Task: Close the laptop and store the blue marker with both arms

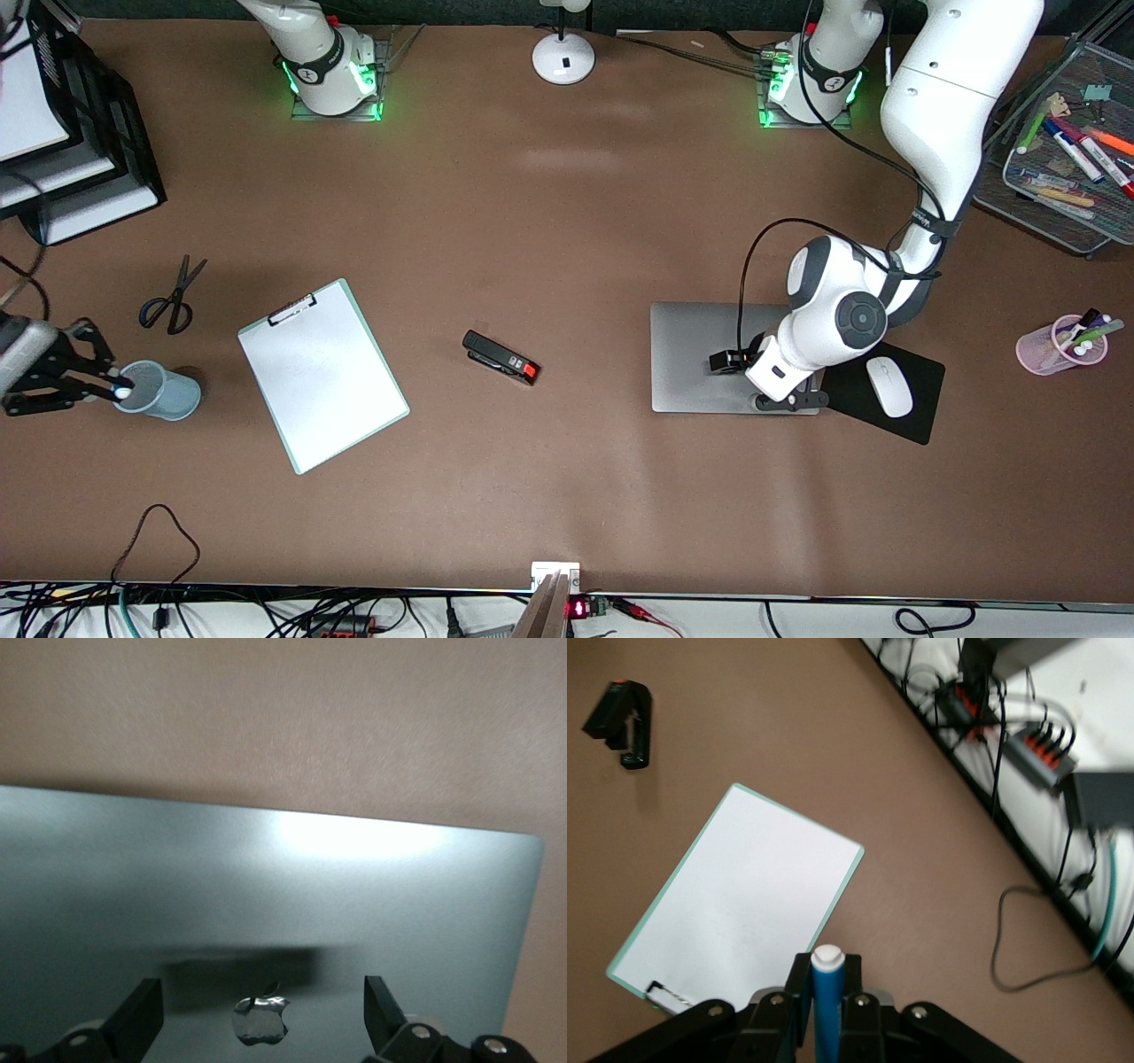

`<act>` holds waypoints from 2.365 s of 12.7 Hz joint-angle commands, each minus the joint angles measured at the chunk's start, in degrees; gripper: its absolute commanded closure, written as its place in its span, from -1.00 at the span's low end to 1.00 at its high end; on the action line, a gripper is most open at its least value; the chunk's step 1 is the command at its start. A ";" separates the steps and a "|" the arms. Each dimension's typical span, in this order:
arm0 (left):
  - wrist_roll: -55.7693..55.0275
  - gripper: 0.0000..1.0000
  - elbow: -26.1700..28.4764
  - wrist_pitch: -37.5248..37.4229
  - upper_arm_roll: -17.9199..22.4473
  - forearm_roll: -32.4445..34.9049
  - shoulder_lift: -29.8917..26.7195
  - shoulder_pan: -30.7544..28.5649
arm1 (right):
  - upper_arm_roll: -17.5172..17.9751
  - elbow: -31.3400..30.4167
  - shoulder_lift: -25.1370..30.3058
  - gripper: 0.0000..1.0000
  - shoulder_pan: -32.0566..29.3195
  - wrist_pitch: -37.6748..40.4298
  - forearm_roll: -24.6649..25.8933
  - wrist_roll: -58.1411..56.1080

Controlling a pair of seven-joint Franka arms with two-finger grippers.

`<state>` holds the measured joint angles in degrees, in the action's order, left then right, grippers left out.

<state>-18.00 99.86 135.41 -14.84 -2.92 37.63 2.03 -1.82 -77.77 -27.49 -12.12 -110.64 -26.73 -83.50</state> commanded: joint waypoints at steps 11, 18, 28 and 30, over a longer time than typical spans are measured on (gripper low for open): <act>0.51 -1.00 -13.62 -32.73 2.88 6.70 -16.08 -4.23 | 0.85 -0.46 -8.98 1.00 -13.02 8.14 -22.05 -29.00; 0.68 -1.00 -28.49 -52.87 2.01 7.40 -19.59 -4.67 | 0.85 -0.81 -11.00 1.00 -16.36 11.68 -21.61 -39.89; 1.56 -1.00 -20.60 -54.39 2.44 7.32 -33.66 -2.56 | 1.38 -0.72 -13.73 1.00 -16.36 12.56 -21.88 -50.51; 1.74 -1.00 -17.08 -52.62 4.10 7.32 -36.47 -0.99 | 1.38 -0.72 -14.52 1.00 -16.36 12.56 -21.88 -54.30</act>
<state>-17.68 76.71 80.14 -13.04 3.29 5.73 -0.71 -0.96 -78.65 -41.15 -27.75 -98.88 -47.11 -133.76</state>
